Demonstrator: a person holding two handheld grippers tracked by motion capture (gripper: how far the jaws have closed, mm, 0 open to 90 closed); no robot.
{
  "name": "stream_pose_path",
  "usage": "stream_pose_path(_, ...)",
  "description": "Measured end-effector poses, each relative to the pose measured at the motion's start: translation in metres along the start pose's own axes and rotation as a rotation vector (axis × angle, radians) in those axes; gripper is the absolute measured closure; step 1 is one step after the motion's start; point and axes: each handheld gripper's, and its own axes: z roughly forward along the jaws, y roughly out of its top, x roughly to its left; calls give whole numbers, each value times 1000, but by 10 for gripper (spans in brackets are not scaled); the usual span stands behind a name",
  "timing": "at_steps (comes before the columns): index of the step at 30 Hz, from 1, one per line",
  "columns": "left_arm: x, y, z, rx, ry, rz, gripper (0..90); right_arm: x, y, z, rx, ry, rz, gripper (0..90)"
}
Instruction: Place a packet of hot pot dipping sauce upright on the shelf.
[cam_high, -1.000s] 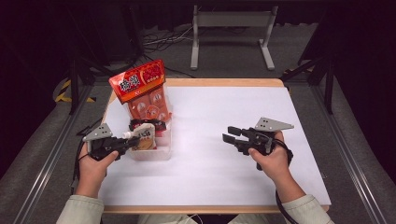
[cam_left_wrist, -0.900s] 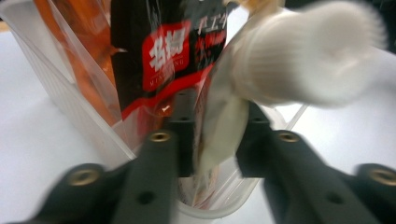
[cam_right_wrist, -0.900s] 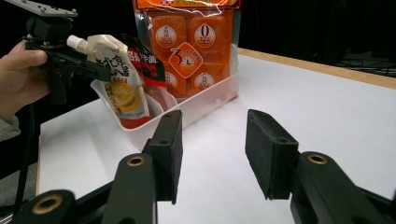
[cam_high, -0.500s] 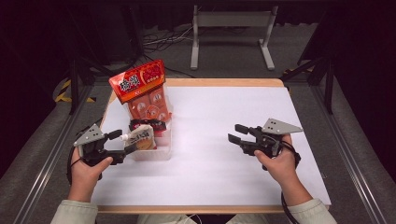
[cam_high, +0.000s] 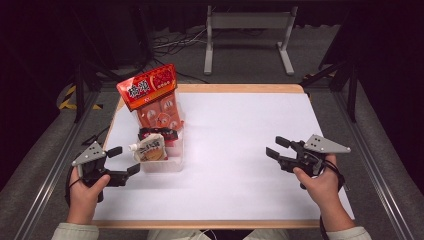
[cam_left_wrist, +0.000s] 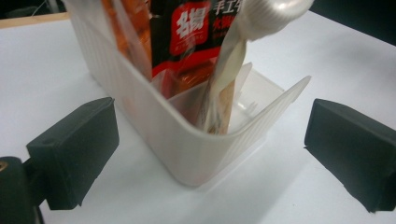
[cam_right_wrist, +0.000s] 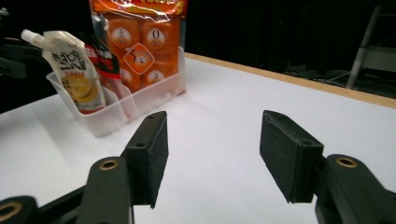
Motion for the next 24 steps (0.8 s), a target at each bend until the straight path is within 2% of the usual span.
stream_pose_path(5, 2, -9, 2, -19, -21, -20, 41, -5, -12, -4, 16, -46, -17, 394)
stream_pose_path(9, 4, -14, 5, -35, -39, -23, 41, -8, -23, -8, 26, -64, -17, 391)
stream_pose_path(16, 5, -18, 11, -19, -43, -17, 38, -12, -39, -12, 52, -90, -11, 380)
stream_pose_path(17, 4, -19, 12, -12, -37, -14, 38, -14, -47, -11, 72, -97, -8, 378)
stream_pose_path(21, 3, -22, 17, 12, -27, -5, 38, -17, -52, -10, 84, -102, 2, 377)
stream_pose_path(24, 4, -25, 16, 12, -58, 4, 38, -18, -56, -8, 87, -109, 4, 375)
